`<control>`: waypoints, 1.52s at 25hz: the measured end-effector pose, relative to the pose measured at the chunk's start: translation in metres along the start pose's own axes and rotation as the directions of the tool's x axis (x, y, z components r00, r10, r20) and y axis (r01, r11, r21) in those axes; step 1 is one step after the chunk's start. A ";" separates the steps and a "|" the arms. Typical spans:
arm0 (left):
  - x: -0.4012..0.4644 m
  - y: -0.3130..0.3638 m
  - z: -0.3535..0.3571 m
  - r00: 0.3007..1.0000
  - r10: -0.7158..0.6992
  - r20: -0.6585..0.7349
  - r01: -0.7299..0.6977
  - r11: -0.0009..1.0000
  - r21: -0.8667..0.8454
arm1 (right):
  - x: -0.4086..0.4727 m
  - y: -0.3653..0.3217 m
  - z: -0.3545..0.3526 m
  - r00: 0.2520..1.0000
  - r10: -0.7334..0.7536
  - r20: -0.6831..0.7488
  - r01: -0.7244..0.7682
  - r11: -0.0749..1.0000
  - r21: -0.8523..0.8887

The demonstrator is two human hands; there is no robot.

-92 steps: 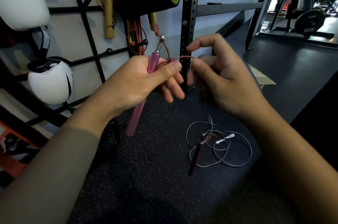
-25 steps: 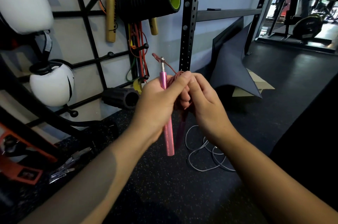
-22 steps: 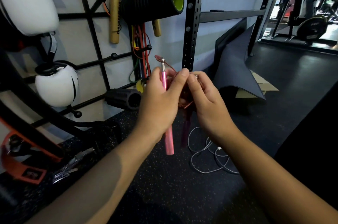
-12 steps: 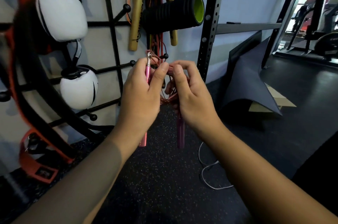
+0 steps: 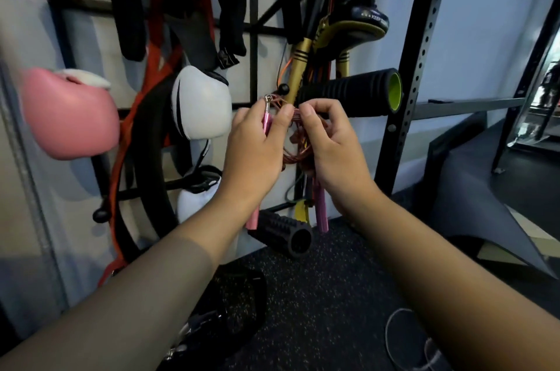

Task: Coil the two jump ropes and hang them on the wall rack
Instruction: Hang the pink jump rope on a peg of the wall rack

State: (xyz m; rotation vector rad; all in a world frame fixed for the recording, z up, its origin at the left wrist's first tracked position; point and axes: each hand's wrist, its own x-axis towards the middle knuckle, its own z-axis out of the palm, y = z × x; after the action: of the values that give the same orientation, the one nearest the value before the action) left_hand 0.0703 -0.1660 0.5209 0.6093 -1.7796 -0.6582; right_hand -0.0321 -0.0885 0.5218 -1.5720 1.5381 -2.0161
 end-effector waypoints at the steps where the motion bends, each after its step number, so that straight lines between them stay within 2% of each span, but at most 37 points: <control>1: 0.010 -0.002 0.003 0.999 0.020 -0.042 -0.021 1.000 -0.011 | 0.011 0.003 0.001 1.000 -0.002 -0.006 0.002 1.000 0.020; 5: 0.048 -0.014 0.027 0.991 0.059 -0.122 -0.065 0.997 -0.042 | 0.062 0.025 0.001 1.000 -0.016 0.008 0.015 0.998 0.068; 12: 0.160 -0.057 0.088 0.994 0.101 -0.031 -0.098 0.993 0.065 | 0.178 0.096 -0.012 0.997 -0.073 -0.031 0.074 0.996 0.056; 20: 0.241 -0.112 0.146 0.985 0.071 -0.158 -0.060 0.995 0.075 | 0.286 0.179 -0.010 0.992 -0.121 -0.038 0.123 0.992 0.039; 25: 0.272 -0.146 0.162 0.980 0.026 -0.195 -0.002 0.992 0.123 | 0.316 0.210 0.004 0.992 -0.118 -0.043 0.120 0.991 0.050; 34: 0.294 -0.175 0.181 0.971 -0.013 -0.238 0.039 0.994 0.105 | 0.347 0.249 0.015 0.995 -0.101 -0.013 0.101 0.995 -0.019; 38: 0.302 -0.194 0.180 0.967 -0.089 -0.238 0.108 0.992 0.068 | 0.356 0.263 0.026 0.999 -0.012 0.035 0.010 0.998 0.068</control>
State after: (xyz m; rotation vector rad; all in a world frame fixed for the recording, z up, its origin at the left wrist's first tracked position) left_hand -0.1698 -0.4878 0.5430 0.8012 -1.5681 -0.5590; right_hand -0.2812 -0.4555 0.5388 -1.5849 1.4368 -2.0129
